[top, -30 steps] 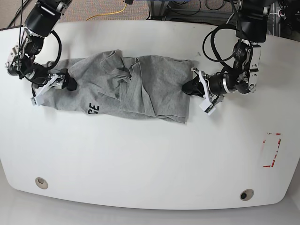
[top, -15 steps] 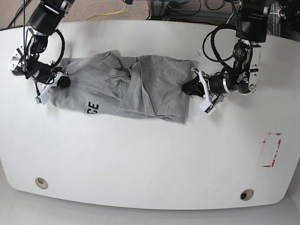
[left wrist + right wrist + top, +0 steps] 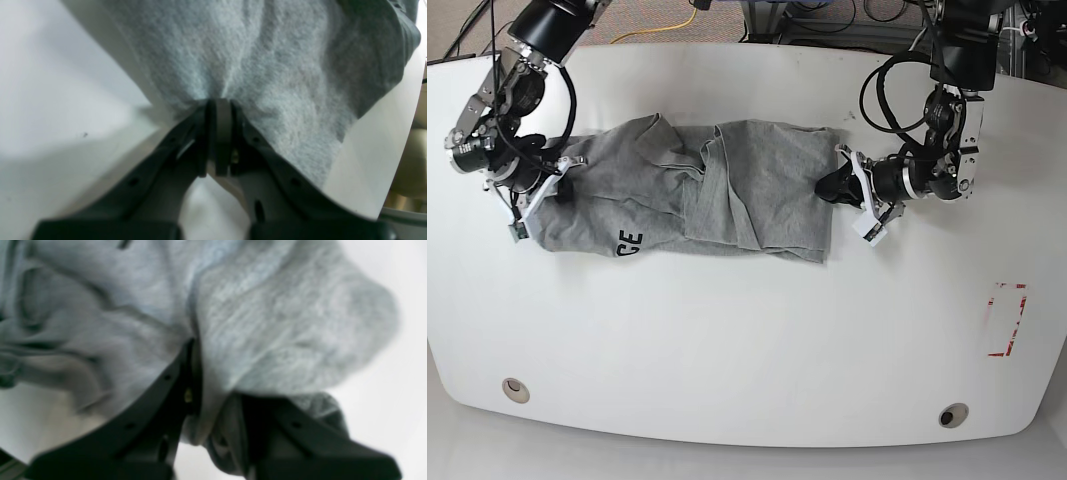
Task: Layout the t-shirt on the table in an organized manner, then fold the t-shirt properly
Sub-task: 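Lift the end with the right gripper and fold it over toward the left gripper, then open the right gripper and lift it off the folded shirt, then grasp the folded grey shirt's edge with the left gripper, then drag the folded shirt with the left gripper away from the right gripper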
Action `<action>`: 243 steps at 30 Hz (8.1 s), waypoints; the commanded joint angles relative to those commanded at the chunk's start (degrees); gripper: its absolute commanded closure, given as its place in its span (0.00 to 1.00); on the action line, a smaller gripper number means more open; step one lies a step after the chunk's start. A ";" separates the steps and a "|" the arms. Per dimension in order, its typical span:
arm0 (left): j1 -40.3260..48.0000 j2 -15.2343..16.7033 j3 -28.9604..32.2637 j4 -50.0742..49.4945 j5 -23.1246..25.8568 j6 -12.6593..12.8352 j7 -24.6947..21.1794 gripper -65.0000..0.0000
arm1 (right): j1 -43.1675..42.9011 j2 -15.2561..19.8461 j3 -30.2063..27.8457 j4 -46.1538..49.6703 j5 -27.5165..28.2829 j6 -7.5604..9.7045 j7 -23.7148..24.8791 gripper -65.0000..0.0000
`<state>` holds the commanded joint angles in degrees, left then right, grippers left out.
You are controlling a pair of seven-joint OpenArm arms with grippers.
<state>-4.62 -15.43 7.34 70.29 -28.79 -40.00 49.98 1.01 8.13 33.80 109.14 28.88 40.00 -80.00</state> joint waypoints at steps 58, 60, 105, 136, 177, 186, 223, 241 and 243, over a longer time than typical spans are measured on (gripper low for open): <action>0.09 0.44 0.00 -0.09 -0.09 0.00 0.79 0.95 | 1.49 -17.13 -34.46 -4.92 0.00 0.00 7.43 1.00; 0.09 0.44 0.00 -0.09 -0.09 0.00 0.70 0.95 | 1.41 -17.13 -35.78 -4.92 0.00 0.00 7.43 1.00; -1.05 1.67 -3.78 4.13 -0.18 0.00 0.70 0.94 | 9.93 -11.60 -40.09 -1.58 1.14 0.00 6.99 0.01; -7.47 8.44 -26.29 10.20 -34.20 0.00 20.22 0.82 | 14.95 -1.49 -49.23 -21.45 1.05 0.00 21.85 0.87; -0.09 -7.21 -18.20 9.93 -42.02 0.00 27.78 0.82 | 16.79 1.05 -49.23 -33.49 1.32 0.00 30.99 0.87; -5.36 -10.29 -24.26 10.20 -42.20 0.00 27.87 0.82 | 16.44 1.05 -49.23 -33.49 1.41 0.00 30.99 0.87; -18.90 -3.43 -13.71 -11.78 -10.11 0.00 10.29 0.82 | 15.65 1.23 -49.14 -29.89 1.41 0.00 30.99 0.88; -8.26 0.97 -13.71 11.87 -26.55 0.00 21.10 0.82 | 19.60 -0.26 -49.32 -21.01 -2.90 0.00 30.90 0.87; -4.92 3.87 -13.71 14.15 -24.18 0.00 18.99 0.82 | 20.22 -1.49 -49.32 -22.33 -7.65 0.00 31.69 0.87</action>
<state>-9.54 -11.56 -6.37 84.44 -52.97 -40.00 68.97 21.23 6.64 -15.52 86.81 21.23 40.00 -48.31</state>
